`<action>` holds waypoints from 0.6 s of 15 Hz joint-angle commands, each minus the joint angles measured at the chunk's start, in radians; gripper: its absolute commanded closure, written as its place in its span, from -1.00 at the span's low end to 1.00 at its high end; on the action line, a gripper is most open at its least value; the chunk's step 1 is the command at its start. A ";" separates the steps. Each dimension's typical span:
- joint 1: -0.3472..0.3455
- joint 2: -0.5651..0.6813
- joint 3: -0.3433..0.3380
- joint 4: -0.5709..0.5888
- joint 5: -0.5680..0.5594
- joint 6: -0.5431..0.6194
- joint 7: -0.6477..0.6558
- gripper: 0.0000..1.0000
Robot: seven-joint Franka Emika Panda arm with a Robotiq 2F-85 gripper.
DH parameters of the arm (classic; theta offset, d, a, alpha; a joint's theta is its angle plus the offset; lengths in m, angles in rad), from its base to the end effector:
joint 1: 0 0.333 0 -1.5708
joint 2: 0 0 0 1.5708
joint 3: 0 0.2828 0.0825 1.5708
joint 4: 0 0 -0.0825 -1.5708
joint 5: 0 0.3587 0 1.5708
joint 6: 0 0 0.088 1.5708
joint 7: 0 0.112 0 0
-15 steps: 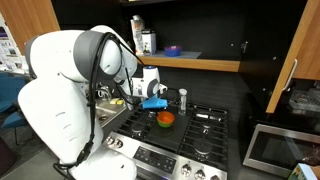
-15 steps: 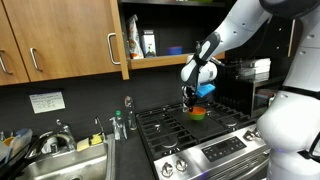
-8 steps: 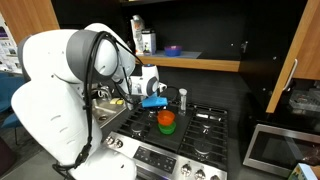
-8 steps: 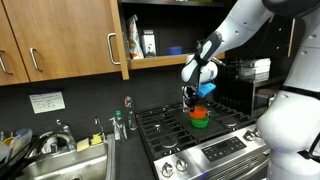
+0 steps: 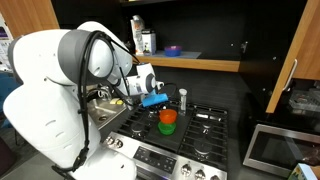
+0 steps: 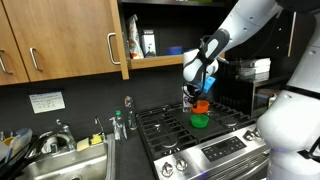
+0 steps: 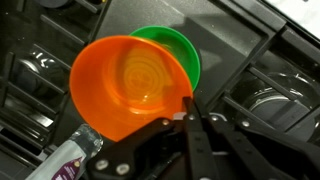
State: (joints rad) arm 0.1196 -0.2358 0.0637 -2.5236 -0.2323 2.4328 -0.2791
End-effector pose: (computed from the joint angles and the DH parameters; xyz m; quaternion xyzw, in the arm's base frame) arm 0.4350 0.0788 0.3556 0.9450 0.3067 0.0667 0.0923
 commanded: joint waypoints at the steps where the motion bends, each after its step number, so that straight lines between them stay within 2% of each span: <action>1: 0.002 -0.131 0.026 -0.018 -0.045 -0.073 -0.003 0.99; 9: 0.073 -0.308 0.006 0.034 0.020 -0.217 -0.112 0.99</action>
State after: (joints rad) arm 0.1567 -0.4767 0.0914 -2.5129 -0.2490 2.2857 -0.3185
